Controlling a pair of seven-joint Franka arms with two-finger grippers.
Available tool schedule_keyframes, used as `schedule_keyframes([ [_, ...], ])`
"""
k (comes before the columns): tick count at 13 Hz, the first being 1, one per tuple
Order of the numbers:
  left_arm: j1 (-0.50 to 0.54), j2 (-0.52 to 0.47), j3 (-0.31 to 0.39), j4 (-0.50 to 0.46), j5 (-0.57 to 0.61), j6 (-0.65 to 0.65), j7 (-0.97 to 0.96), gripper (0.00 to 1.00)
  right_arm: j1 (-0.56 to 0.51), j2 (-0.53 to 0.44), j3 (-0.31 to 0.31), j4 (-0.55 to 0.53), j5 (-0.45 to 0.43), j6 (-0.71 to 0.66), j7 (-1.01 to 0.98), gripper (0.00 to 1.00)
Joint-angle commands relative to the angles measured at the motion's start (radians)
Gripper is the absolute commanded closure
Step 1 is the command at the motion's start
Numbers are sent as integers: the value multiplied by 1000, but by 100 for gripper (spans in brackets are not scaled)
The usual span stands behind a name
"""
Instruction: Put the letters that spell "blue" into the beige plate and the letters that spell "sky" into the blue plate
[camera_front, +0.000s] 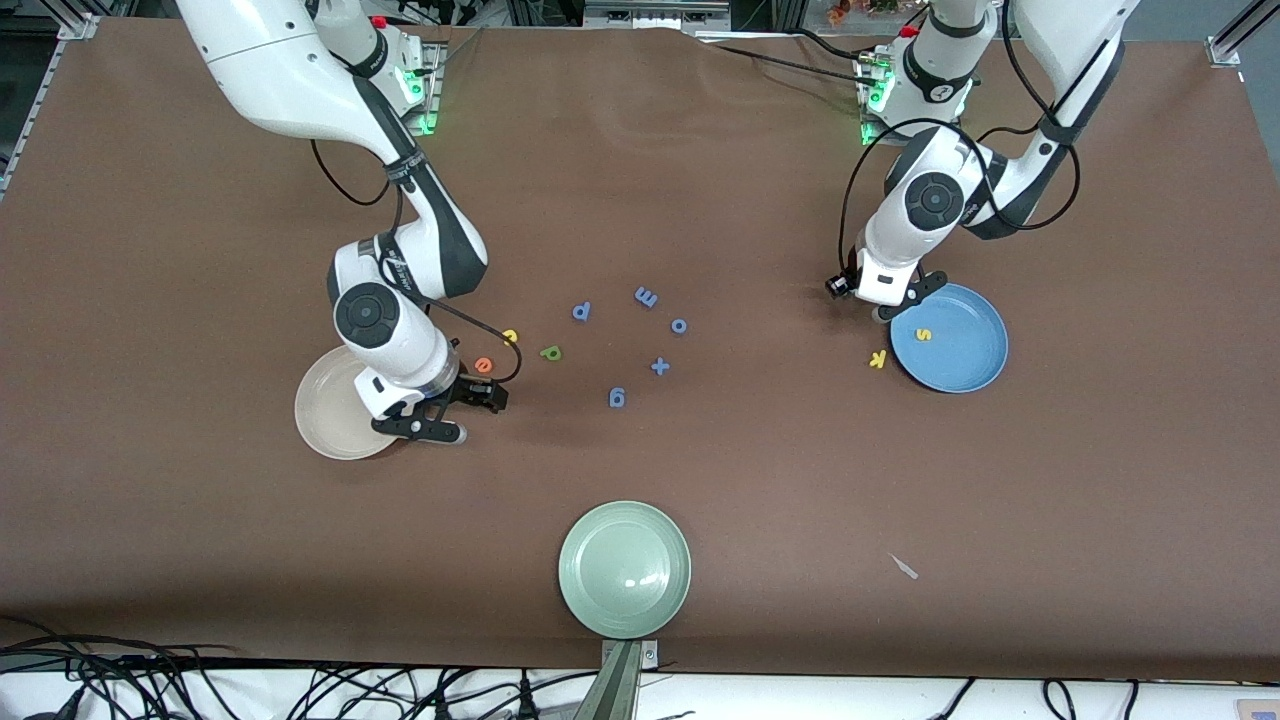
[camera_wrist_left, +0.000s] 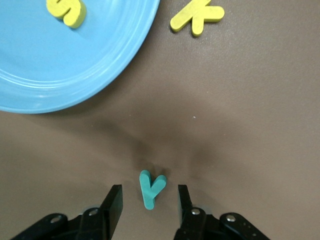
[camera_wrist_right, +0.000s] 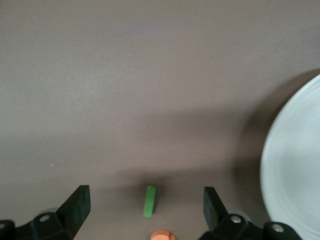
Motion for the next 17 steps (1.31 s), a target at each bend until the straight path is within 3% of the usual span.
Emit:
schedule_keyframes([
  [1,10,-6,-5,-18,35,31,-18,48,17,38,-5,12,-19,45,38,0],
  [5,12,32,4,-16,95,36,-23,50,17,53,-5,11,-19,49,38,3],
  [7,13,32,4,-16,95,36,-24,54,17,62,-5,9,-19,49,67,11],
  [10,13,34,4,-16,95,36,-40,79,29,64,-3,-6,-19,42,113,30],
  [11,13,34,4,-16,95,36,-41,93,34,65,-3,-12,-17,42,127,40],
  [12,13,31,4,-16,95,36,-41,100,37,65,-3,-19,-19,42,139,49],
  [16,25,6,2,8,93,20,-61,100,36,64,-3,-25,-14,40,136,95],
  [17,25,1,2,30,93,-8,-72,100,36,64,-3,-25,-14,39,133,100],
])
